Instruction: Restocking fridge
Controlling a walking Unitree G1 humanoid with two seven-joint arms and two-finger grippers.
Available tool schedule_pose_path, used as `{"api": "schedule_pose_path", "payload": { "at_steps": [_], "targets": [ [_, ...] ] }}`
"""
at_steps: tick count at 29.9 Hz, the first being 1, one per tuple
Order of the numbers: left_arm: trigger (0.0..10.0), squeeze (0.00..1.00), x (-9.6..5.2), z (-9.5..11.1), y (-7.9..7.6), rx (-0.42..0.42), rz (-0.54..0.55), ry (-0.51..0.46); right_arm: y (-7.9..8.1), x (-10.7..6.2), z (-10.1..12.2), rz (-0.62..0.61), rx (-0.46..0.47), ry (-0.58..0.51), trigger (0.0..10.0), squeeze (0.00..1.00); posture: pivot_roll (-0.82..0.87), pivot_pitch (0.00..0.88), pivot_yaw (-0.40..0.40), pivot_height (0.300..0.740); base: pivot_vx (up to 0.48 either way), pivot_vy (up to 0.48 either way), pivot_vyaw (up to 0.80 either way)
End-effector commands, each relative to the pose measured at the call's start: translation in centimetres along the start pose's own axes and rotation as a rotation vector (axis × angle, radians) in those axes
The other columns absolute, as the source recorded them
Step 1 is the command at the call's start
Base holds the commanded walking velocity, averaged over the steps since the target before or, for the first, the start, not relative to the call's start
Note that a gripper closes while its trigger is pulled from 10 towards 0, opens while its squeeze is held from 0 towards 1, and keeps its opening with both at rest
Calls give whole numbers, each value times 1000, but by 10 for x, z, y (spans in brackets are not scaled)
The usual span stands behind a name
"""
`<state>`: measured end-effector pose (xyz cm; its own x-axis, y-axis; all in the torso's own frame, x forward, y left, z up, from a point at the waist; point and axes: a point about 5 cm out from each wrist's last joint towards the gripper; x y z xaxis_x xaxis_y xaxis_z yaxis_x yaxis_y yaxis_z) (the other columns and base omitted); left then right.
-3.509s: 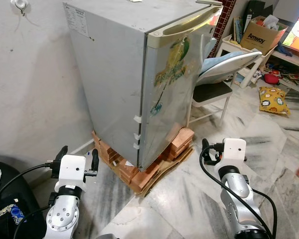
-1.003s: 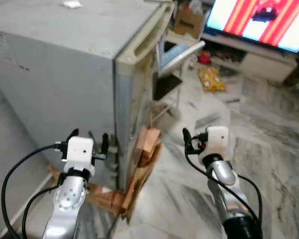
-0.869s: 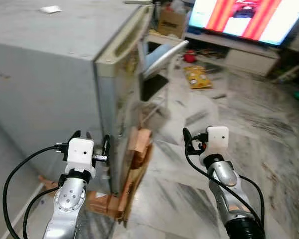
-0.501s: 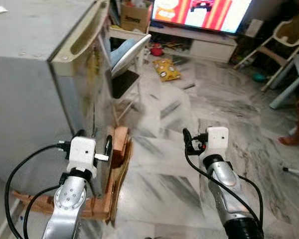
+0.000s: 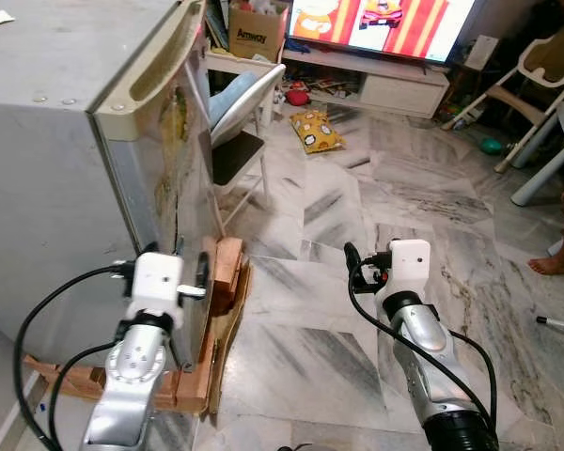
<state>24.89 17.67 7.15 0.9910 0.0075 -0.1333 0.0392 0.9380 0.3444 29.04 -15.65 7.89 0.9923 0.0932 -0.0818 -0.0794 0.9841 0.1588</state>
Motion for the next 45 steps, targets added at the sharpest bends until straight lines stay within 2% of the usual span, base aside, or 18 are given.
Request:
{"api": "schedule_pose_path", "payload": {
  "at_steps": [1,3,8,13,21,26,34,38,41,45],
  "targets": [
    [10000,0,0,-4,-7,-2,-36,29,-3,0,0,-8,-8,8,10000,0,117,9,-90,740,0,0,0],
    [10000,0,-1,-9,-9,17,-52,64,-3,0,0,-6,-10,8,10000,0,117,8,-91,740,0,0,0],
    [10000,0,4,-8,-5,-7,-30,56,-3,1,0,-3,-13,9,10000,0,117,4,-95,740,0,0,0],
    [10000,0,18,0,-4,-7,-62,18,-4,1,-2,-11,-29,26,10000,0,121,0,-101,740,0,0,0],
    [10000,0,35,7,5,23,-25,-2,-8,-11,-12,-15,-33,64,10000,0,103,0,-92,740,0,0,0],
    [10000,0,48,20,-3,20,-61,-50,-13,-19,-18,-15,-56,96,10000,0,93,0,-91,740,0,0,0],
    [10000,0,58,30,-7,12,-86,-86,-13,-16,-15,-25,-49,95,10000,0,81,0,-86,740,0,0,0],
    [10000,0,59,31,-12,2,-125,-89,-14,-16,-16,-34,-42,105,10000,0,81,0,-84,740,0,0,0],
    [10000,0,54,32,-26,-10,-227,-100,-12,-15,-17,-33,-47,106,10000,0,84,0,-83,740,0,0,0],
    [10000,0,53,32,-31,-5,-243,-106,-11,-16,-19,-29,-50,117,10000,0,86,0,-87,740,0,0,0]
  ]
}}
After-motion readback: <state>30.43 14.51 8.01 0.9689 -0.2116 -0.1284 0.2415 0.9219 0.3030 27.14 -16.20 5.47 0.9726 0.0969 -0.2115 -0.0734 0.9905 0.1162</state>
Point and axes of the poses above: a point about 5 cm out from each wrist's last joint towards the gripper, its own x axis pointing out of the wrist towards the gripper, its own z axis along the axis of the wrist's last joint, y = z × x, and after that the axes turned 10 degrees about x, right-handed
